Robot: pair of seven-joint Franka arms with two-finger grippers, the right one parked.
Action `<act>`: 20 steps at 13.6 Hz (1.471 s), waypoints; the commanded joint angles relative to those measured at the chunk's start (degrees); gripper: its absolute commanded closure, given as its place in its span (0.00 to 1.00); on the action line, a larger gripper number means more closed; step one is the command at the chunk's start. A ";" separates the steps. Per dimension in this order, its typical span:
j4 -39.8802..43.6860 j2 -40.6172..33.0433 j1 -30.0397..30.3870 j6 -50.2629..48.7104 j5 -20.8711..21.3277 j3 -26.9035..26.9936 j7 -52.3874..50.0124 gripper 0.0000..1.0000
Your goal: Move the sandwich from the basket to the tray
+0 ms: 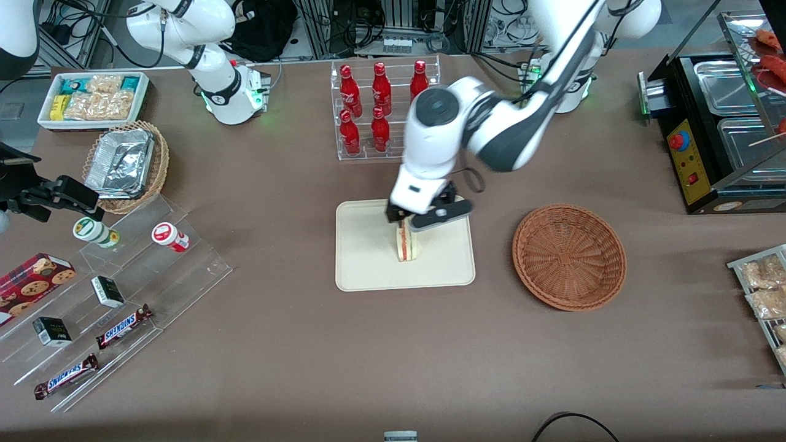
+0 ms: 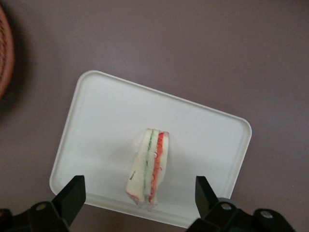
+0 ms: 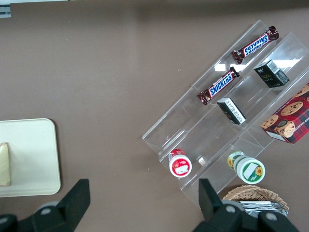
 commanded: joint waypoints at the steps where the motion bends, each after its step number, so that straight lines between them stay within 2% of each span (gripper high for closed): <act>1: -5.65 -8.82 4.76 -5.20 -0.64 -0.09 -0.46 0.00; 4: -5.47 -13.75 10.82 -13.99 -0.73 0.00 5.92 0.00; 10: -5.47 -20.52 25.23 -28.86 -2.57 0.09 35.79 0.00; 13: -5.47 -23.69 32.71 -33.17 -6.43 0.09 49.60 0.00; 17: -7.04 -25.10 37.47 -35.73 -6.44 0.35 61.65 0.00; 20: -4.70 -24.23 37.31 -35.73 -6.53 0.53 62.30 0.00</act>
